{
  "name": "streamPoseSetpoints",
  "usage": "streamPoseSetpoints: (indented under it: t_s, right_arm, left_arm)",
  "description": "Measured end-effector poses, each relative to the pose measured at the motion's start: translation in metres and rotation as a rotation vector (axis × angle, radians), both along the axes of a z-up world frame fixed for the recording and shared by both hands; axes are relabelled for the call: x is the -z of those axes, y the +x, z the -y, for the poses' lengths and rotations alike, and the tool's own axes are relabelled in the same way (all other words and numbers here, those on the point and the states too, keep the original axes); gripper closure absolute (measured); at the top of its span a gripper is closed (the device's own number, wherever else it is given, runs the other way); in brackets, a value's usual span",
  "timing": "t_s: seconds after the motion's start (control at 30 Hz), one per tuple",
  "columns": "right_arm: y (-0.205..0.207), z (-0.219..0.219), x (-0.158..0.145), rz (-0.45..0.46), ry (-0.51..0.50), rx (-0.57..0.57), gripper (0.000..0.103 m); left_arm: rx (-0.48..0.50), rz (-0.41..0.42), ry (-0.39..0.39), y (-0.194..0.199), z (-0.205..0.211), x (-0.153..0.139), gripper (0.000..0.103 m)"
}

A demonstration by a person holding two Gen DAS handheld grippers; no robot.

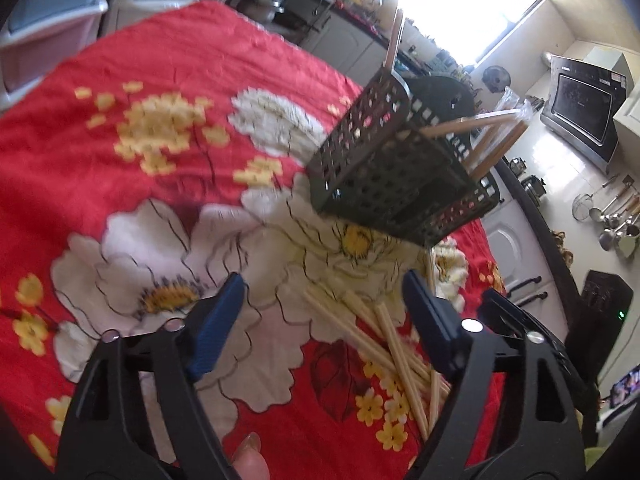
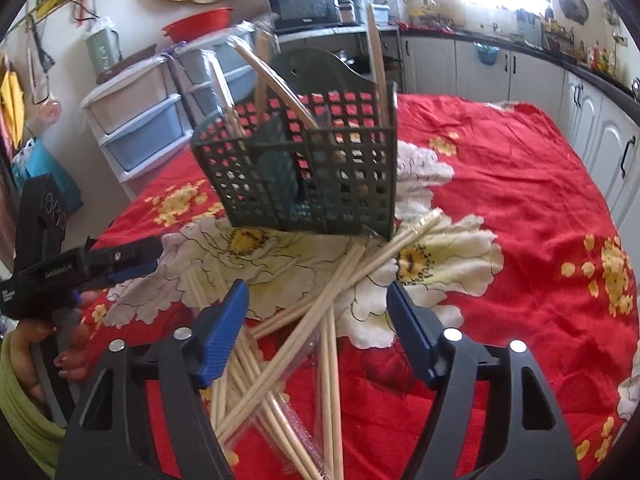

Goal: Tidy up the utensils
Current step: 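Lower both grippers toward the chopstick pile beside the green caddy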

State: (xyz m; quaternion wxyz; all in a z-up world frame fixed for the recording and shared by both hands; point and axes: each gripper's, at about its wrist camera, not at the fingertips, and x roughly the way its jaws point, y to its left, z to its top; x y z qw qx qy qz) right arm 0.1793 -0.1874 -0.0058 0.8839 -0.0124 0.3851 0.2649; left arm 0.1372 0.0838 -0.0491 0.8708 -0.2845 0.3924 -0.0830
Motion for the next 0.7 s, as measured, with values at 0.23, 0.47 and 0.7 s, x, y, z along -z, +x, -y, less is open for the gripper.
streamPoseSetpoints:
  t_s: [0.23, 0.47, 0.7]
  right_arm:
    - [0.019, -0.008, 0.016, -0.060, -0.023, 0.010, 0.051]
    - [0.041, -0.012, 0.030, -0.127, -0.009, 0.027, 0.058]
    - [0.053, -0.010, 0.038, -0.179, 0.018, 0.046, 0.061]
  left_arm:
    - [0.047, -0.048, -0.038, 0.000, 0.010, 0.013, 0.051]
    - [0.053, -0.064, -0.063, 0.004, 0.012, 0.019, 0.055]
    - [0.050, -0.071, -0.080, 0.014, 0.010, 0.024, 0.062]
